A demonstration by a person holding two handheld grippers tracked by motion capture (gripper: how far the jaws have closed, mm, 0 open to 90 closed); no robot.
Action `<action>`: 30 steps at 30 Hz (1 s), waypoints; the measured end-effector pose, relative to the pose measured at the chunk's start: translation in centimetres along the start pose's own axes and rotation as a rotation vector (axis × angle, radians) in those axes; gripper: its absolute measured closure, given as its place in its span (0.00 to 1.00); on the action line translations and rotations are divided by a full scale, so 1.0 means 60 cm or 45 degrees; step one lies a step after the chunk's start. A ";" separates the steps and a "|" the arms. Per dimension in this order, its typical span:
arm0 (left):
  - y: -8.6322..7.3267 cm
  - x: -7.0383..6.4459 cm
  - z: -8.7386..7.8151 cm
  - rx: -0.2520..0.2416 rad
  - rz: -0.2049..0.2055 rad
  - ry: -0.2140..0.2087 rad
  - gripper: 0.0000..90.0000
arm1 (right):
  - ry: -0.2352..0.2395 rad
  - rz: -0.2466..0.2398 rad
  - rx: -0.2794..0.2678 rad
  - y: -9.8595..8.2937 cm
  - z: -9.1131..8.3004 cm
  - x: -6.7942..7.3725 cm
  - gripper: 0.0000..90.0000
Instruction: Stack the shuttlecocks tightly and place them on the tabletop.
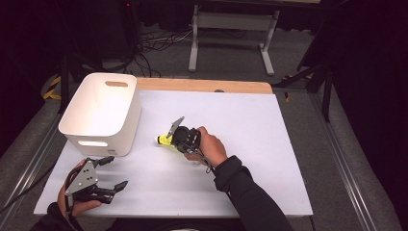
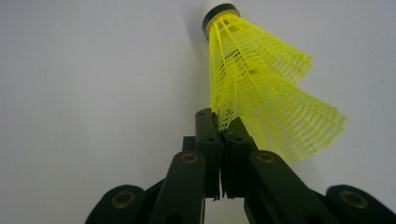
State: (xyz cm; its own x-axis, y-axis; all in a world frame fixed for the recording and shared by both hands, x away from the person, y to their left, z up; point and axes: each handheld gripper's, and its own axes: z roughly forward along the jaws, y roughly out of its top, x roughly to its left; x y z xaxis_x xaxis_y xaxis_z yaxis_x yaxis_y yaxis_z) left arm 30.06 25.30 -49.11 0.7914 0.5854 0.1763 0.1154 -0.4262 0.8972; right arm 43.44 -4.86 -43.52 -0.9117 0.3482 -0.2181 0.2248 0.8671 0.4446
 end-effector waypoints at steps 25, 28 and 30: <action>-0.001 0.000 0.001 0.008 -0.001 -0.013 0.11 | 0.019 0.055 0.019 -0.016 -0.002 -0.012 1.00; -0.001 0.000 0.000 0.008 0.004 -0.012 0.12 | 0.015 0.041 0.009 -0.014 -0.003 -0.010 1.00; 0.000 -0.001 0.000 0.006 0.005 -0.014 0.12 | 0.009 0.038 -0.020 -0.012 -0.007 -0.007 1.00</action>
State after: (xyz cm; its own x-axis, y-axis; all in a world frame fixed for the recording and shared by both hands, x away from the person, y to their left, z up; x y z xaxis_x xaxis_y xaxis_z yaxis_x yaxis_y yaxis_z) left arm 30.01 25.30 -49.13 0.7985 0.5758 0.1755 0.1151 -0.4321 0.8945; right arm 43.54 -5.75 -43.39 -0.9072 0.3710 -0.1985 0.2463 0.8507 0.4643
